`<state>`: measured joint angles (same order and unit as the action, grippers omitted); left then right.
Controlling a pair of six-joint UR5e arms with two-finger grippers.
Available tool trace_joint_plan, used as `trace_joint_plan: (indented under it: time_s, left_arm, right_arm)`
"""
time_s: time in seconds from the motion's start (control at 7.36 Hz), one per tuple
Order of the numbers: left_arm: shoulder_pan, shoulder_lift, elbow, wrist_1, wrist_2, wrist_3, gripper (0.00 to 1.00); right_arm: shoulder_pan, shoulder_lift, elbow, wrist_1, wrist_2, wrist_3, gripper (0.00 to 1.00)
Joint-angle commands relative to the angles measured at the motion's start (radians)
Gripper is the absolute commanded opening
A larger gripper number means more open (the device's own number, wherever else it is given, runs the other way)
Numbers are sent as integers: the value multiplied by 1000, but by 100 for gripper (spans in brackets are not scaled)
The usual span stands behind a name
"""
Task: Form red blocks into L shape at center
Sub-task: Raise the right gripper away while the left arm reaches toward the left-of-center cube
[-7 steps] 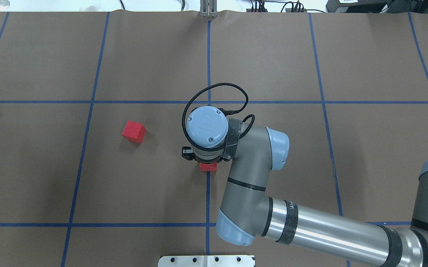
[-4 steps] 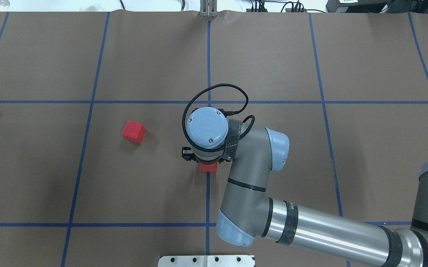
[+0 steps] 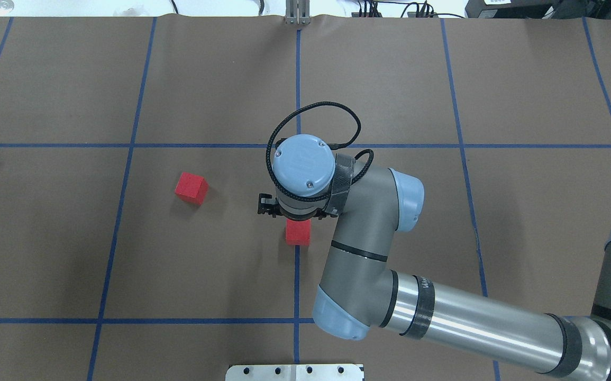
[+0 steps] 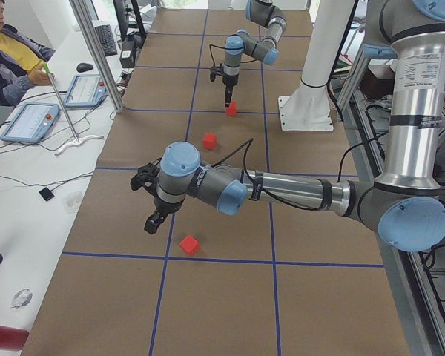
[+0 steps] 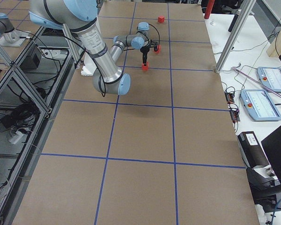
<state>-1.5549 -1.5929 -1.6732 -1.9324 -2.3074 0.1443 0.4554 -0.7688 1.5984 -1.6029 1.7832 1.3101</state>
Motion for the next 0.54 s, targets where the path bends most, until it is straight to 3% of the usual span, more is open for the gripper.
trace_joint_plan:
  time_s: [0.0,0.27,0.41]
  left_arm:
    - [74,-15,-31,-55,-1,-78,100]
    - [267,-88,-110,-53,3,-312,100]
    - [353,-149,-118,-50,8,-465,100]
  right_arm:
    - [151,-21,61,-96,39,-140,100]
    - [352,-125,127,-95,215,-368,100]
    - [433,-204,152,-91,263,-525,100]
